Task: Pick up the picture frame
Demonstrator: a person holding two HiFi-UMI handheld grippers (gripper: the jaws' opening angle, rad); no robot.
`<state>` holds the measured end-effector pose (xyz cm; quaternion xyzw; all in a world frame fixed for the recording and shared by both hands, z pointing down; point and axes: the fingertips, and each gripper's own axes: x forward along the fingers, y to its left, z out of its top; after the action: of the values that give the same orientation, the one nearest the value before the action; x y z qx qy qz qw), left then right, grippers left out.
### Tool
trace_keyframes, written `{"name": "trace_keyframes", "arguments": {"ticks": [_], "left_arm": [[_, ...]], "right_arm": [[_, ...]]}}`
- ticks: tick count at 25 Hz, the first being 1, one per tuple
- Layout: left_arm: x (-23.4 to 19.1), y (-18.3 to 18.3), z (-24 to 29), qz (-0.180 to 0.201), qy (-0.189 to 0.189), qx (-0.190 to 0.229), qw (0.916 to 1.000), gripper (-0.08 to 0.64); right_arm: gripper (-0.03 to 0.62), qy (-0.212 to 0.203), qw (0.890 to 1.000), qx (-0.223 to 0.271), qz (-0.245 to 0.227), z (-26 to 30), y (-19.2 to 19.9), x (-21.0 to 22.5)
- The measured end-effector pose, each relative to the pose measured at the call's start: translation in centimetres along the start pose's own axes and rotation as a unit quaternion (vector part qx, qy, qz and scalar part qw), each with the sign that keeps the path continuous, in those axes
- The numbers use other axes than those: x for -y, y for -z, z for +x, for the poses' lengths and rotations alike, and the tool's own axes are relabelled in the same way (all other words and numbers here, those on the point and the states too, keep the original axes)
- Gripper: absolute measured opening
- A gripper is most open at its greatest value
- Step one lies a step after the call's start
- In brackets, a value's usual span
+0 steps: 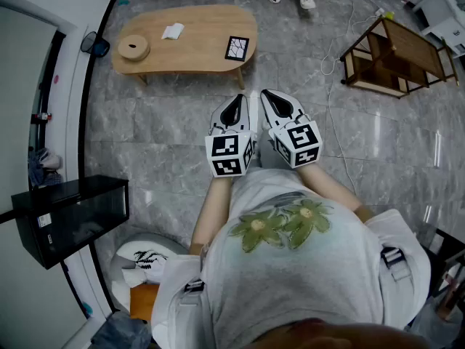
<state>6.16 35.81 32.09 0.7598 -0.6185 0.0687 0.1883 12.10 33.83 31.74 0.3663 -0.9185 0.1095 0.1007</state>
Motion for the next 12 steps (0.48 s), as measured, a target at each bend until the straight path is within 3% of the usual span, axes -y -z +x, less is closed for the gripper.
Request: {"name": "trace_keyframes", "arguments": {"ticks": [12], "left_arm": [[-4.7, -0.6, 6.8, -0.014, 0.004, -0.023, 0.9996, 0.016]], "right_arm": [[0.008, 0.028, 0.999, -0.014, 0.035, 6.9, 0.7, 4.9]]}}
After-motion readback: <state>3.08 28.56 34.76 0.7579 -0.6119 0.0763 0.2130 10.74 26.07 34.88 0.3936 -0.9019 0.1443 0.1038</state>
